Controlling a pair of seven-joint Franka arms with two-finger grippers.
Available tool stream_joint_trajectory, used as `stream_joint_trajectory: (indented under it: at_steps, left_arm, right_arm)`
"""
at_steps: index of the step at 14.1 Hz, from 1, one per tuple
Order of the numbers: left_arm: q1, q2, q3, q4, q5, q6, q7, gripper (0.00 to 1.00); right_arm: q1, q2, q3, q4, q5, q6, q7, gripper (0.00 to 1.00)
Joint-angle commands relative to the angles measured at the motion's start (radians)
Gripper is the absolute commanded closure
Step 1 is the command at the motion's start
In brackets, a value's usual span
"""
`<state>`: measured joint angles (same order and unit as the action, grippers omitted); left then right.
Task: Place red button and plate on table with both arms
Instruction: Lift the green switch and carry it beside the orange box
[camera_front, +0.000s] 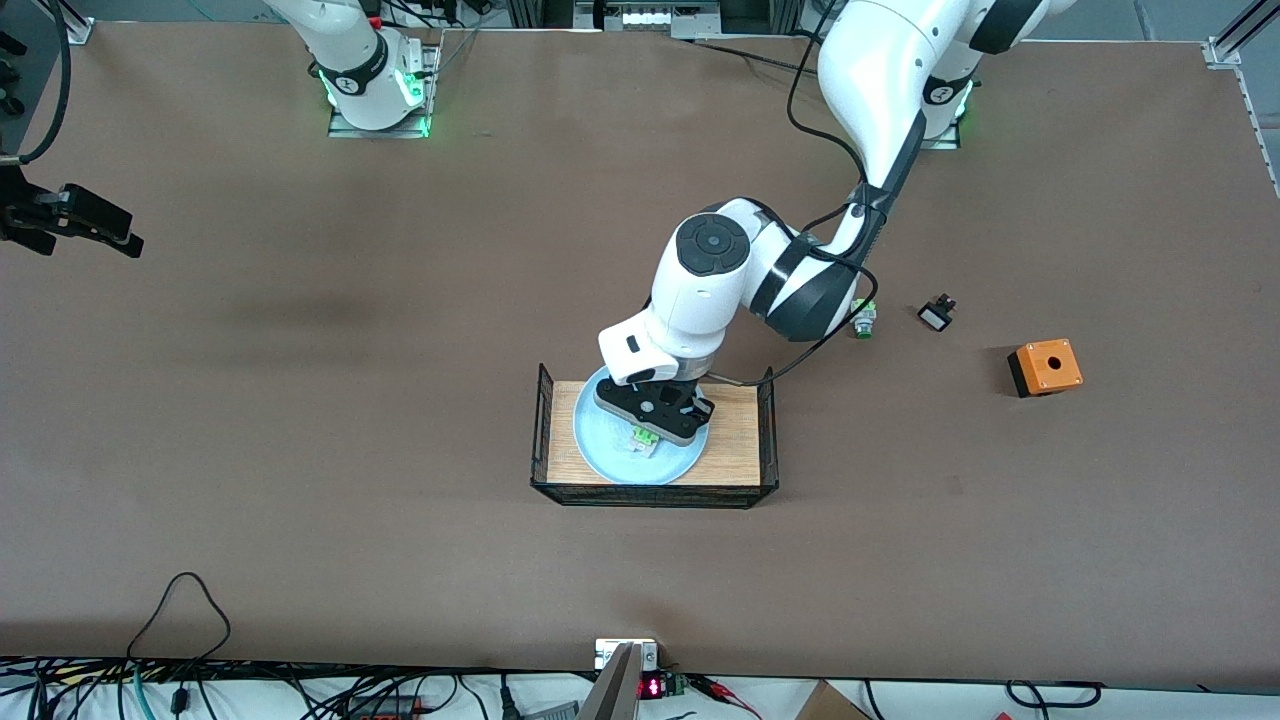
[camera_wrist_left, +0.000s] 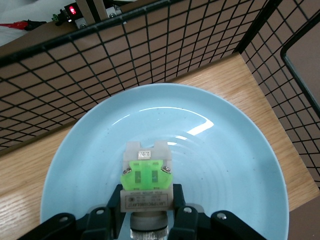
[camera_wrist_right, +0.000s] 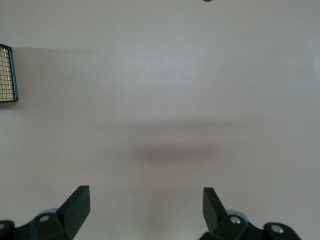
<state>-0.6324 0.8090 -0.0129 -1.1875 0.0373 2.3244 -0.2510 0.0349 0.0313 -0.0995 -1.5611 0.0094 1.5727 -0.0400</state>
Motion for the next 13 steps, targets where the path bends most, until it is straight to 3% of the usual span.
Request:
stream_joint_trajectory:
  at_steps: [1, 6, 13]
  left_arm:
    - [0.005, -0.02, 0.005, 0.023, 0.013, -0.028, -0.01, 0.71]
    - [0.037, -0.149, 0.005, 0.031, 0.012, -0.259, -0.013, 0.71]
    - [0.201, -0.306, -0.001, 0.02, 0.016, -0.649, -0.002, 0.71]
  right_arm:
    - [0.002, -0.002, 0.003, 0.007, -0.009, -0.013, 0.011, 0.0]
    - [-0.003, -0.001, -0.002, 0.007, 0.007, -0.014, 0.015, 0.0]
    - [-0.006, -0.004, -0.006, 0.01, 0.007, -0.014, 0.0, 0.0]
